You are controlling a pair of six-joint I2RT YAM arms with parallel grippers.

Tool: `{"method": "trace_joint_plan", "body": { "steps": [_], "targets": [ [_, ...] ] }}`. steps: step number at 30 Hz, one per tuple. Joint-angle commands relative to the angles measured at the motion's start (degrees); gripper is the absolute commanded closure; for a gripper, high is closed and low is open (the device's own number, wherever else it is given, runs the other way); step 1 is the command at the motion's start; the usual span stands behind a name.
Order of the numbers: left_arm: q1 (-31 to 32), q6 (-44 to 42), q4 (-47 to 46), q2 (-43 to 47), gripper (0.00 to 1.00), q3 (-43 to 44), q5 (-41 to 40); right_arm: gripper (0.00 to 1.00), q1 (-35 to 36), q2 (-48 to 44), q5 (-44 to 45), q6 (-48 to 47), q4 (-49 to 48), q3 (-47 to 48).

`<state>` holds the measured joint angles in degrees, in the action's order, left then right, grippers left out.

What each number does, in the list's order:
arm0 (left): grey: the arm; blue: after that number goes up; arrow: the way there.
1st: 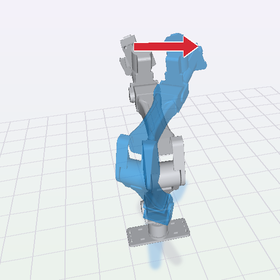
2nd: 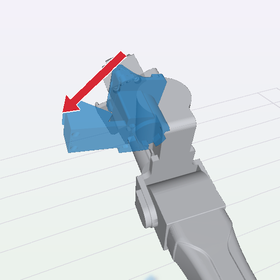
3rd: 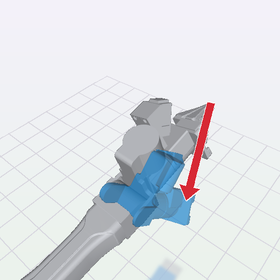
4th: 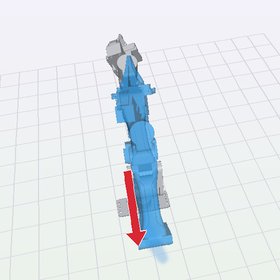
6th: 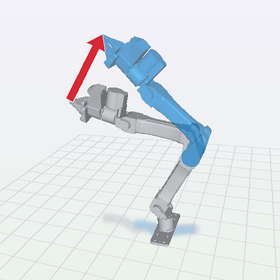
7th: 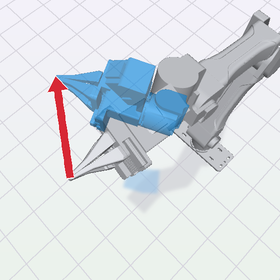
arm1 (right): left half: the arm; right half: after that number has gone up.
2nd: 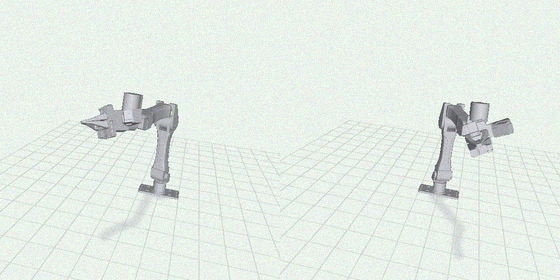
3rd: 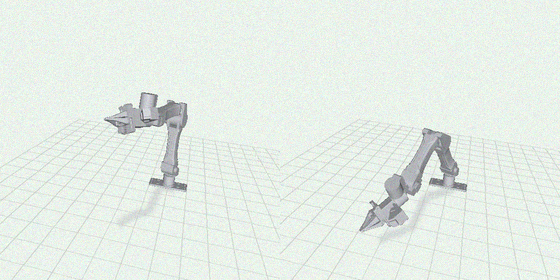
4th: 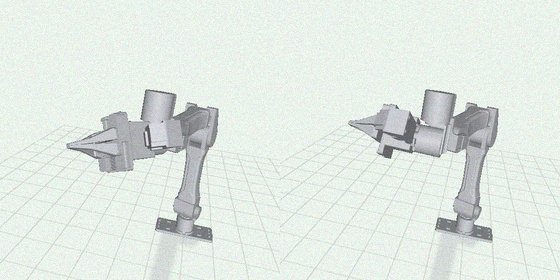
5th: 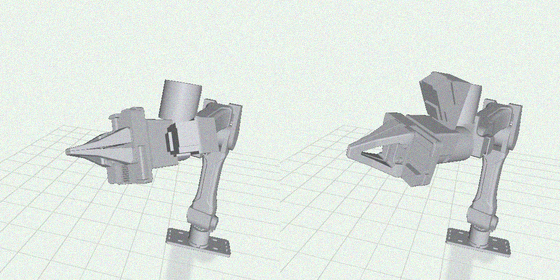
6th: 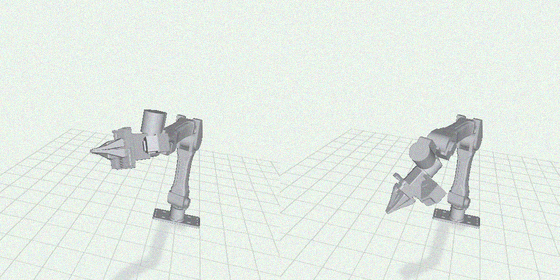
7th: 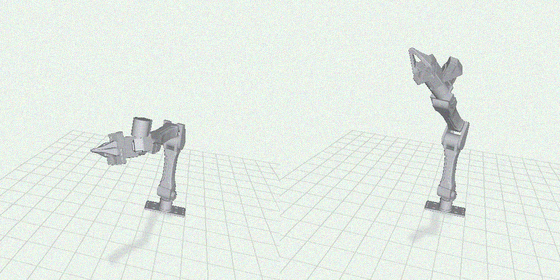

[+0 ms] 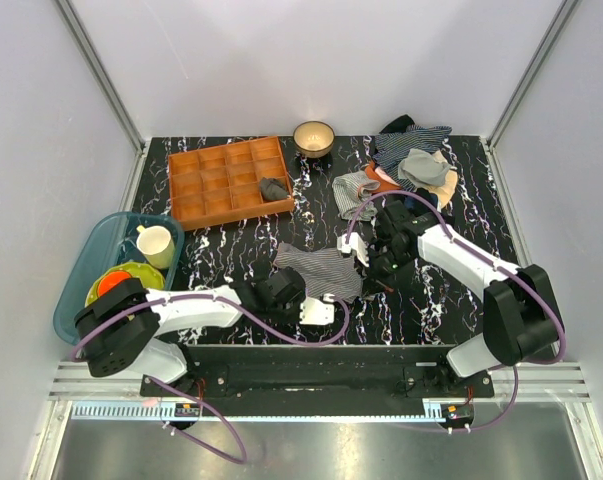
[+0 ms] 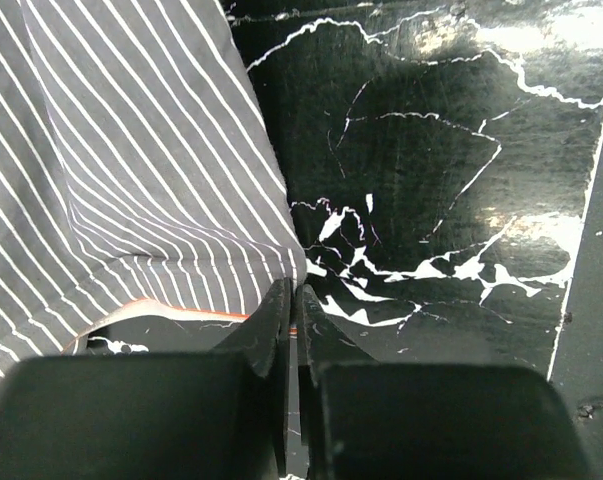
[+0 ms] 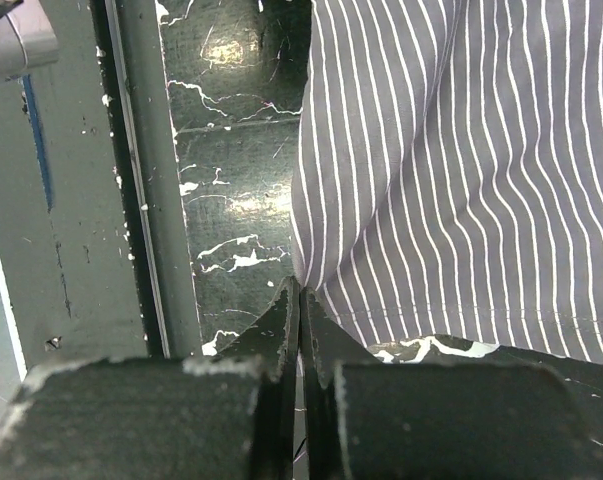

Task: Roll the underwear
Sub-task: Flatten out the underwear at the center of the board.

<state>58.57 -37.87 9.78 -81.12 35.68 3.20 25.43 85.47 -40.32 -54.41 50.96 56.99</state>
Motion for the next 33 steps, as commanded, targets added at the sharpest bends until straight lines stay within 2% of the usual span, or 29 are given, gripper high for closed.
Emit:
{"method": "trace_joint_plan", "body": {
  "steps": [1,8,11,17,20,24,31,33],
  "targets": [
    [0.2,-0.3,1.3,1.4,1.0,3.1,0.2,0.99,-0.6,-1.3,-2.4,-0.9,1.2,1.7],
    [0.2,5.0,6.5,9.0,1.0,5.7,1.6,0.99,-0.6,-5.0,-2.9,-0.3,2.8,2.1],
    [0.2,8.8,9.7,13.6,1.0,7.0,2.8,0.99,-0.5,-8.0,-3.2,-1.6,7.6,5.0],
    [0.2,17.1,16.3,25.2,1.0,11.2,3.6,1.0,2.6,-13.3,-0.1,-3.1,19.3,15.6],
    [0.3,21.2,19.6,31.7,1.0,15.0,4.6,1.0,7.9,-15.0,1.6,-0.1,22.4,21.8],
    [0.4,26.5,24.9,39.3,1.0,21.5,6.5,1.0,9.5,-14.0,-2.5,1.4,30.2,34.3],
    [0.4,33.6,28.3,42.9,1.0,29.9,12.3,1.0,5.6,-15.1,-10.3,1.1,33.3,40.5],
    [0.4,34.4,28.2,42.6,1.0,30.8,12.4,1.0,4.4,-16.1,-10.7,4.0,31.7,41.6]
  ]
}}
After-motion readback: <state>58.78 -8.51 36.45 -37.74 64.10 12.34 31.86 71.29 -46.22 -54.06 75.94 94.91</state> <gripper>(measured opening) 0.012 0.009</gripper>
